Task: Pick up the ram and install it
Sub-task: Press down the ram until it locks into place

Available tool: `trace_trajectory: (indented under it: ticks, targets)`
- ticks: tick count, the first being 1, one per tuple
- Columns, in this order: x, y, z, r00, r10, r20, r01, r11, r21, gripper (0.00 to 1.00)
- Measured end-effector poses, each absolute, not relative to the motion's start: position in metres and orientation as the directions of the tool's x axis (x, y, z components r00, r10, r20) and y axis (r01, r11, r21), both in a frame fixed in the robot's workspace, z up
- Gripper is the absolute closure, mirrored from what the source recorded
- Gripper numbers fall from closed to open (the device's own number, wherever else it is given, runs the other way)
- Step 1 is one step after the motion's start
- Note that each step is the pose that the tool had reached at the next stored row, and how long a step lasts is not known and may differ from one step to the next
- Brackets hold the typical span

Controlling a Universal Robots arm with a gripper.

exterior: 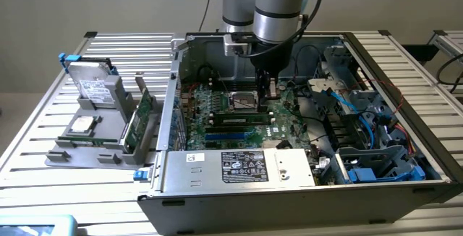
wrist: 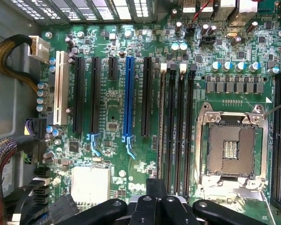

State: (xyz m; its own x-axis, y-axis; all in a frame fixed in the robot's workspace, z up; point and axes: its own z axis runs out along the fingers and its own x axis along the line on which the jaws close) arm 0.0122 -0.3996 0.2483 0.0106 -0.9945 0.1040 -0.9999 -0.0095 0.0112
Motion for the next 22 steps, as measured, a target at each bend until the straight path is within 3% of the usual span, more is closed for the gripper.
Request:
trace_trajectory:
  ticks: [22]
  targets:
    - [0.015,-0.394,0.236,-0.019,-0.993,0.119,-1.0,0.02,0.007,0.89]
